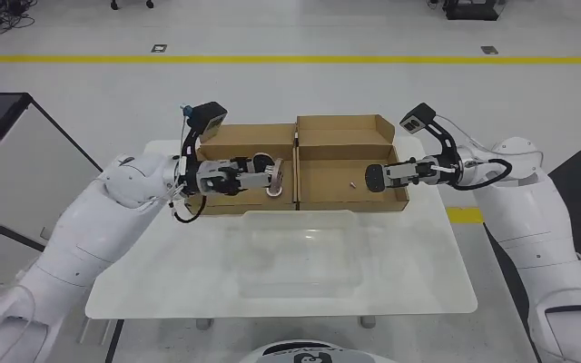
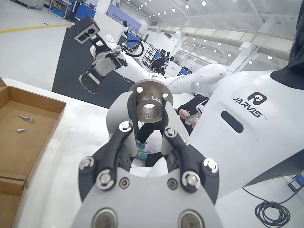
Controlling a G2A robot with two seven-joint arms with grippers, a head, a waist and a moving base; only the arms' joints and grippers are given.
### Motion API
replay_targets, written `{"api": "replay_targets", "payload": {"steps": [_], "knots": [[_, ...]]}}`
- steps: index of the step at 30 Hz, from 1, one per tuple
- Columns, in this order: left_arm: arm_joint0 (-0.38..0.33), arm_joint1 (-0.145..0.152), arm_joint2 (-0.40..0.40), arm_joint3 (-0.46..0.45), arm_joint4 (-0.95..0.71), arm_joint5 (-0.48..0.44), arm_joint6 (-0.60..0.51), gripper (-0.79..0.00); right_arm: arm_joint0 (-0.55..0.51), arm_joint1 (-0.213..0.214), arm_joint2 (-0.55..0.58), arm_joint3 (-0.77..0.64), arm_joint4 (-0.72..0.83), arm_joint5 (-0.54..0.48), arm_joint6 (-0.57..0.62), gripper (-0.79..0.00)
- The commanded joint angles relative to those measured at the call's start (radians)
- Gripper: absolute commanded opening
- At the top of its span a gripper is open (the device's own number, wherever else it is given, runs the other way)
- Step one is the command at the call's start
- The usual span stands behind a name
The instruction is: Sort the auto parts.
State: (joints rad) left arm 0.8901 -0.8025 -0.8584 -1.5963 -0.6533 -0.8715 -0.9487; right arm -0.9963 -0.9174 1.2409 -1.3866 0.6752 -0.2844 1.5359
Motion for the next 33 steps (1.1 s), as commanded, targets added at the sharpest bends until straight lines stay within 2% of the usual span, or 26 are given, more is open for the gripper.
{"api": "replay_targets", "payload": {"steps": [1,4,7,12,16,24,33], "knots": [[0.000,0.000,0.000,0.000,0.000,0.000,0.000,-0.785,0.000,0.000,0.000,0.000,0.000,0.000,0.000,0.000],[0.003,0.000,-0.001,0.000,-0.001,0.005,0.008,-0.785,0.000,0.000,0.000,0.000,0.000,0.000,0.000,0.000],[0.019,-0.006,-0.023,-0.020,0.002,0.018,0.092,-0.785,0.000,0.000,0.000,0.000,0.000,0.000,0.000,0.000],[0.020,-0.025,-0.039,-0.047,-0.031,-0.001,0.201,-0.785,0.000,0.000,0.000,0.000,0.000,0.000,0.000,0.000],[0.010,-0.048,-0.031,-0.056,-0.135,-0.036,0.253,-0.785,0.000,0.000,0.000,0.000,0.000,0.000,0.000,0.000],[-0.002,-0.087,-0.021,-0.074,-0.433,-0.102,0.201,-0.785,0.000,0.000,0.000,0.000,0.000,0.000,0.000,0.000],[0.020,-0.118,-0.060,-0.086,-0.651,-0.104,0.104,-0.785,0.000,0.000,0.000,0.000,0.000,0.000,0.000,0.000]]}}
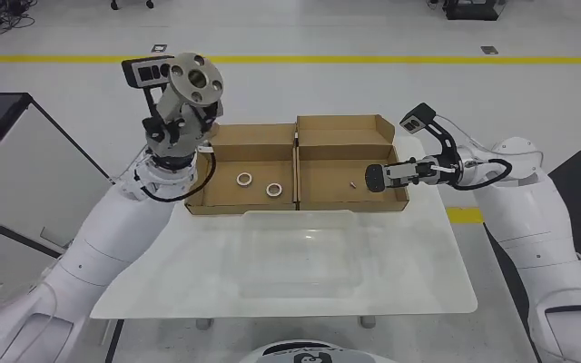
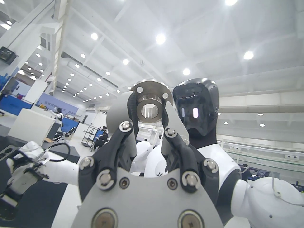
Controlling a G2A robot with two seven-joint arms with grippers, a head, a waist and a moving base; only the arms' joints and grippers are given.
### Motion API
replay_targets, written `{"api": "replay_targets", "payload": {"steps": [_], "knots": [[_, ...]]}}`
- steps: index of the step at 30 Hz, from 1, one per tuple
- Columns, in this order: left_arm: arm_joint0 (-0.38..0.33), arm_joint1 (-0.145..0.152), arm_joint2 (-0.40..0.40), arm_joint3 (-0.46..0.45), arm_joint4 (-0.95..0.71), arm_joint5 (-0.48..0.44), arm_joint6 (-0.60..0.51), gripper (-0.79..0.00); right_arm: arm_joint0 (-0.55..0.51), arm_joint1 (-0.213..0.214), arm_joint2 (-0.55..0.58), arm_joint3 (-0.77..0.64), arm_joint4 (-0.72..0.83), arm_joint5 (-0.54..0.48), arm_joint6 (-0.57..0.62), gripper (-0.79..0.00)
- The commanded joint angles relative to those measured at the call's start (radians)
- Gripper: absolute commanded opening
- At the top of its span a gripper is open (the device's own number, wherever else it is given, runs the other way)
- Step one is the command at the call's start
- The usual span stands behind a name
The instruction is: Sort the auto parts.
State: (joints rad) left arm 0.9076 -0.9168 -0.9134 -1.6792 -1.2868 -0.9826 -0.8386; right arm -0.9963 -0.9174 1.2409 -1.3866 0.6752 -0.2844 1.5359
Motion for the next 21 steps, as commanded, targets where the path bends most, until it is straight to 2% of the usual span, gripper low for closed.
{"api": "replay_targets", "payload": {"steps": [1,7,12,21], "knots": [[0.005,-0.008,-0.010,-0.006,-0.025,0.014,-0.013,-0.785,0.000,0.000,0.000,0.000,0.000,0.000,0.000,0.000],[0.024,-0.030,-0.054,0.000,-0.036,0.055,-0.054,-0.785,0.000,0.000,0.000,0.000,0.000,0.000,0.000,0.000],[0.043,-0.040,-0.091,0.025,0.060,0.075,-0.073,-0.785,0.000,0.000,0.000,0.000,0.000,0.000,0.000,0.000],[0.052,-0.051,-0.131,0.050,0.356,0.082,-0.078,-0.785,0.000,0.000,0.000,0.000,0.000,0.000,0.000,0.000]]}}
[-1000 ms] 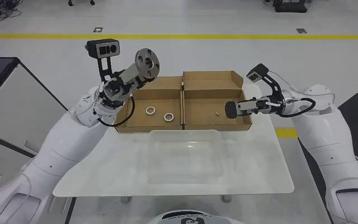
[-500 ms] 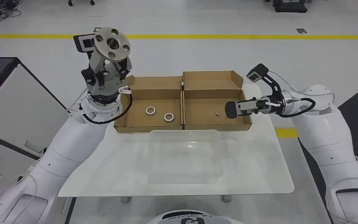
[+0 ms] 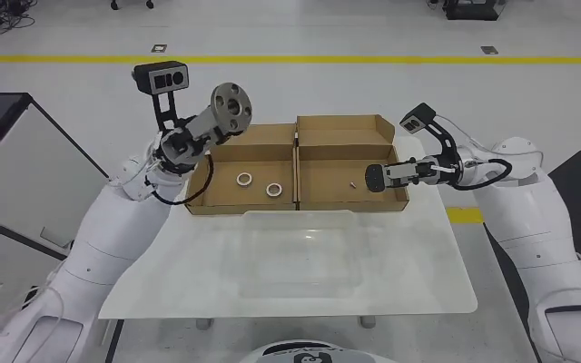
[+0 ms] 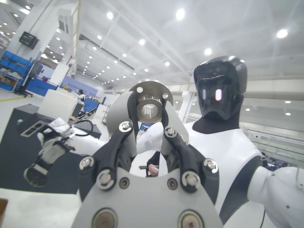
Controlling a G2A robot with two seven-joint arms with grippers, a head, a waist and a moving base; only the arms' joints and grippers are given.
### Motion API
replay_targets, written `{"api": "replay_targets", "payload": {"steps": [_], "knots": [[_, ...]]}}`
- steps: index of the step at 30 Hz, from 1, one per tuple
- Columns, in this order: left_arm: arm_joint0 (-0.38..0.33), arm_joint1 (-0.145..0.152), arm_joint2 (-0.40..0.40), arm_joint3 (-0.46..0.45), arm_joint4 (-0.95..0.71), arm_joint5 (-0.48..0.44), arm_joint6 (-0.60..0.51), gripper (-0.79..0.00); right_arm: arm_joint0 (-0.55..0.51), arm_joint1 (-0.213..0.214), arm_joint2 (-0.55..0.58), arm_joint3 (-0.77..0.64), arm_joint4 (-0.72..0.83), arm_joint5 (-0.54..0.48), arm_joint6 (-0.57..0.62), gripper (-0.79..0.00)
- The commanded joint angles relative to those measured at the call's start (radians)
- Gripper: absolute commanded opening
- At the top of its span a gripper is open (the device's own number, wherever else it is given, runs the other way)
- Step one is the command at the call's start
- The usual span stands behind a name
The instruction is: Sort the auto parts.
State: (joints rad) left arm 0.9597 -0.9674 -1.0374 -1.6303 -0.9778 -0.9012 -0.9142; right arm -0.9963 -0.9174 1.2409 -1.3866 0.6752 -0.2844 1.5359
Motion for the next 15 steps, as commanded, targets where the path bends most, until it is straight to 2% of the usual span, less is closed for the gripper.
{"api": "replay_targets", "payload": {"steps": [1,4,6,15], "knots": [[0.000,0.000,-0.013,0.001,0.089,0.004,-0.003,-0.785,0.000,0.000,0.000,0.000,0.000,0.000,0.000,0.000],[0.013,-0.003,-0.024,-0.019,0.144,0.014,0.028,-0.785,0.000,0.000,0.000,0.000,0.000,0.000,0.000,0.000],[0.027,-0.008,-0.026,-0.041,0.122,0.012,0.054,-0.785,0.000,0.000,0.000,0.000,0.000,0.000,0.000,0.000],[0.061,-0.029,-0.033,-0.107,-0.167,-0.009,0.004,-0.785,0.000,0.000,0.000,0.000,0.000,0.000,0.000,0.000]]}}
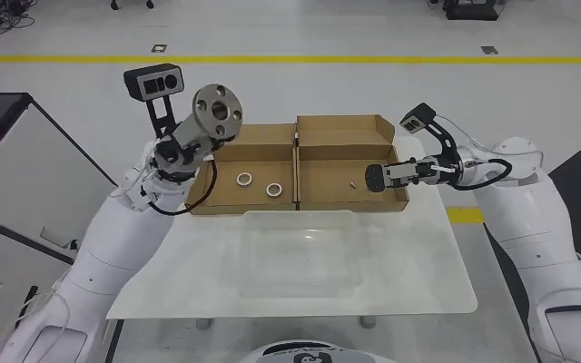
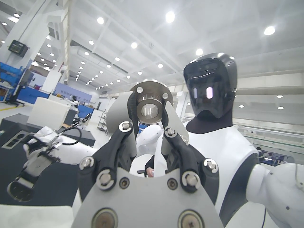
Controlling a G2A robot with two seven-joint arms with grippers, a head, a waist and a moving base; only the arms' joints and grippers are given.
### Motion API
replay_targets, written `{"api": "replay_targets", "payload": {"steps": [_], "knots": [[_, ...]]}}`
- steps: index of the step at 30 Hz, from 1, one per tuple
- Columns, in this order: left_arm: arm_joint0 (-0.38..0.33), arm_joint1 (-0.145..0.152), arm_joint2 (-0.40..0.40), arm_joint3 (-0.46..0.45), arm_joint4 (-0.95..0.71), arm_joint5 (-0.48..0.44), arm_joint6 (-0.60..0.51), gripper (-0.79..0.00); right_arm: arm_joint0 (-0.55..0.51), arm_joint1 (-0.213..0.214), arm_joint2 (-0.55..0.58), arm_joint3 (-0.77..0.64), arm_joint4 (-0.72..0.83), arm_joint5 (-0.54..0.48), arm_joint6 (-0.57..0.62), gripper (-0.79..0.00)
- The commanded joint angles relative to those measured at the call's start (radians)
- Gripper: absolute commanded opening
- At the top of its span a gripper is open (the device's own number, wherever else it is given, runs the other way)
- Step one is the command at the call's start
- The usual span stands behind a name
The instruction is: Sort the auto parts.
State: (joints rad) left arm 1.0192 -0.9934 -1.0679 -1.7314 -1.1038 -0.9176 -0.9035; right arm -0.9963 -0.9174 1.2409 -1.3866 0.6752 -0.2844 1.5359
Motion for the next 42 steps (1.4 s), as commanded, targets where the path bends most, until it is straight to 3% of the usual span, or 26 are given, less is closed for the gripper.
{"api": "replay_targets", "payload": {"steps": [1,11,24,28,33,38,42], "knots": [[0.001,-0.005,-0.007,-0.009,-0.057,0.018,-0.017,-0.785,0.000,0.000,0.000,0.000,0.000,0.000,0.000,0.000],[0.025,-0.035,-0.076,-0.013,-0.175,0.102,-0.101,-0.785,0.000,0.000,0.000,0.000,0.000,0.000,0.000,0.000],[0.023,-0.049,-0.143,0.074,0.268,0.075,-0.074,-0.785,0.000,0.000,0.000,0.000,0.000,0.000,0.000,0.000],[0.031,-0.053,-0.151,0.063,0.376,0.079,-0.027,-0.785,0.000,0.000,0.000,0.000,0.000,0.000,0.000,0.000],[0.048,-0.063,-0.126,0.018,0.254,0.063,-0.006,-0.785,0.000,0.000,0.000,0.000,0.000,0.000,0.000,0.000],[0.049,-0.073,-0.111,-0.014,0.018,0.081,-0.080,-0.785,0.000,0.000,0.000,0.000,0.000,0.000,0.000,0.000],[0.053,-0.082,-0.128,-0.033,-0.080,0.117,-0.116,-0.785,0.000,0.000,0.000,0.000,0.000,0.000,0.000,0.000]]}}
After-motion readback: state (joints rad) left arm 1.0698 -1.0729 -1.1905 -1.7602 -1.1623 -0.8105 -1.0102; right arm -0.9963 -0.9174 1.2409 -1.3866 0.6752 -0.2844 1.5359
